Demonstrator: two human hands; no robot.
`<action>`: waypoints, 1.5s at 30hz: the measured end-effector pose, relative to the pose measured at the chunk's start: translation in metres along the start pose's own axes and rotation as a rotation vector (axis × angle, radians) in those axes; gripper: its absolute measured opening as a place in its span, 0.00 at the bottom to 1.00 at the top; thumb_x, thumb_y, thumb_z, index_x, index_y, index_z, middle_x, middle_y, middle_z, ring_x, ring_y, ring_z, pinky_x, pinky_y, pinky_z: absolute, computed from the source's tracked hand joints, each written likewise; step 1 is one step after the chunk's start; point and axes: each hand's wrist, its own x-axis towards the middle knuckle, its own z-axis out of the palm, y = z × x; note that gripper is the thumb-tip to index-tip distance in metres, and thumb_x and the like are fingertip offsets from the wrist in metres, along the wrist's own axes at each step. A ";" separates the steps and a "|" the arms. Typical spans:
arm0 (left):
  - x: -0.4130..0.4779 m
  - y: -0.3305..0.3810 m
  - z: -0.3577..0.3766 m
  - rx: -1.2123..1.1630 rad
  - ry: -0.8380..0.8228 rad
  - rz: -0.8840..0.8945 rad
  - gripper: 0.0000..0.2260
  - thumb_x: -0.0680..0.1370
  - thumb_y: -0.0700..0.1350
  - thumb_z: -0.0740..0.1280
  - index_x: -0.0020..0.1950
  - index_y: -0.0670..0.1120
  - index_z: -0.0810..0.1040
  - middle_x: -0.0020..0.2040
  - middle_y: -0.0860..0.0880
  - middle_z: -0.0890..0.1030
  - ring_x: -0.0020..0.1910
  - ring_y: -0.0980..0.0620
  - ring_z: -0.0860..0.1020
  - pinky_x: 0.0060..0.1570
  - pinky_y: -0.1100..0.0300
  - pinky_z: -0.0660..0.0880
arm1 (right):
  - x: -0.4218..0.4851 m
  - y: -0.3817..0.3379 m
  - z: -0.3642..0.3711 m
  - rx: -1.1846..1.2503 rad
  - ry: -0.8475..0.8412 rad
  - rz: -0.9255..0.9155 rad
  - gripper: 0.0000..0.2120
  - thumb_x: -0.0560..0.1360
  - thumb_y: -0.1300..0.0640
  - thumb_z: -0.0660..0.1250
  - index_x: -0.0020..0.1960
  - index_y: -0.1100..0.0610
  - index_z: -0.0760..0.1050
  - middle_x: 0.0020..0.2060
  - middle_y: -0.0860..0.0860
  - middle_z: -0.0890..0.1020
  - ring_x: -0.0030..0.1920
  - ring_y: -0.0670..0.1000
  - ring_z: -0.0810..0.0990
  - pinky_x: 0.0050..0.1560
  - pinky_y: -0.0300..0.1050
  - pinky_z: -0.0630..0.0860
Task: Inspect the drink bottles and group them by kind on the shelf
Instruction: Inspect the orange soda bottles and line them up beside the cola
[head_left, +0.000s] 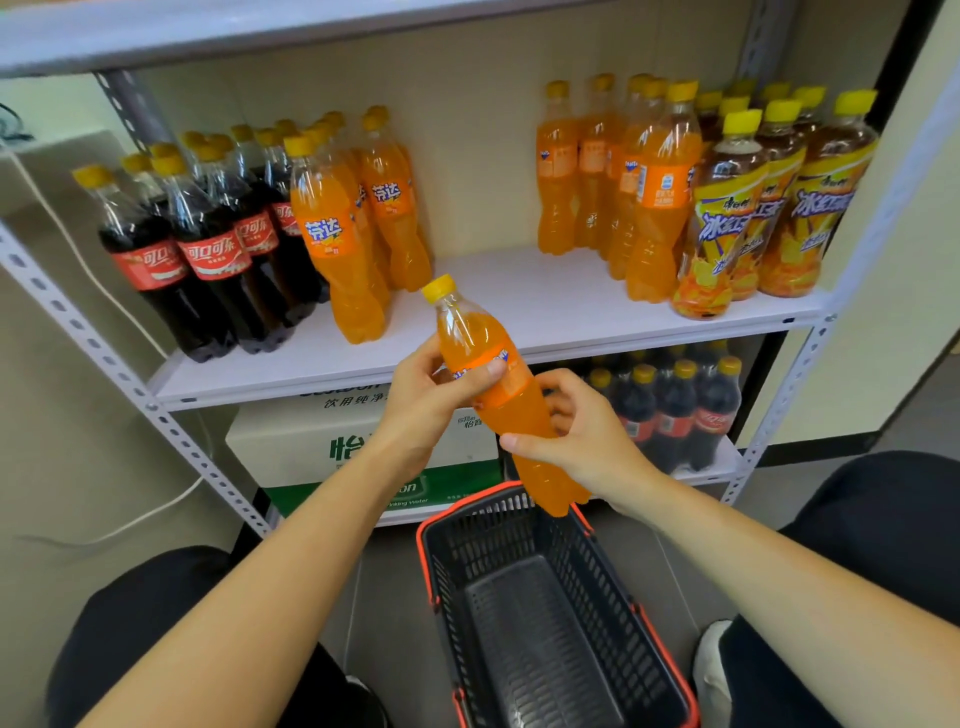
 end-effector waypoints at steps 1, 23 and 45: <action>0.000 0.000 -0.001 -0.024 -0.010 0.012 0.26 0.66 0.54 0.78 0.61 0.48 0.79 0.55 0.48 0.85 0.55 0.48 0.83 0.50 0.54 0.81 | 0.001 -0.002 -0.001 0.007 -0.032 0.015 0.23 0.70 0.49 0.80 0.59 0.41 0.72 0.54 0.43 0.83 0.50 0.40 0.84 0.45 0.34 0.80; -0.001 0.000 -0.006 -0.103 -0.097 0.022 0.26 0.73 0.41 0.73 0.71 0.41 0.73 0.59 0.43 0.83 0.59 0.43 0.81 0.59 0.46 0.79 | 0.005 -0.002 -0.005 0.052 -0.093 0.022 0.26 0.69 0.56 0.81 0.63 0.45 0.75 0.56 0.45 0.85 0.54 0.44 0.84 0.54 0.42 0.80; 0.001 0.006 -0.006 -0.031 0.000 0.096 0.20 0.70 0.45 0.77 0.61 0.55 0.82 0.58 0.54 0.85 0.57 0.52 0.84 0.51 0.58 0.81 | 0.002 0.004 -0.002 -0.122 -0.002 -0.073 0.35 0.64 0.49 0.84 0.65 0.40 0.69 0.57 0.40 0.80 0.54 0.42 0.82 0.53 0.40 0.81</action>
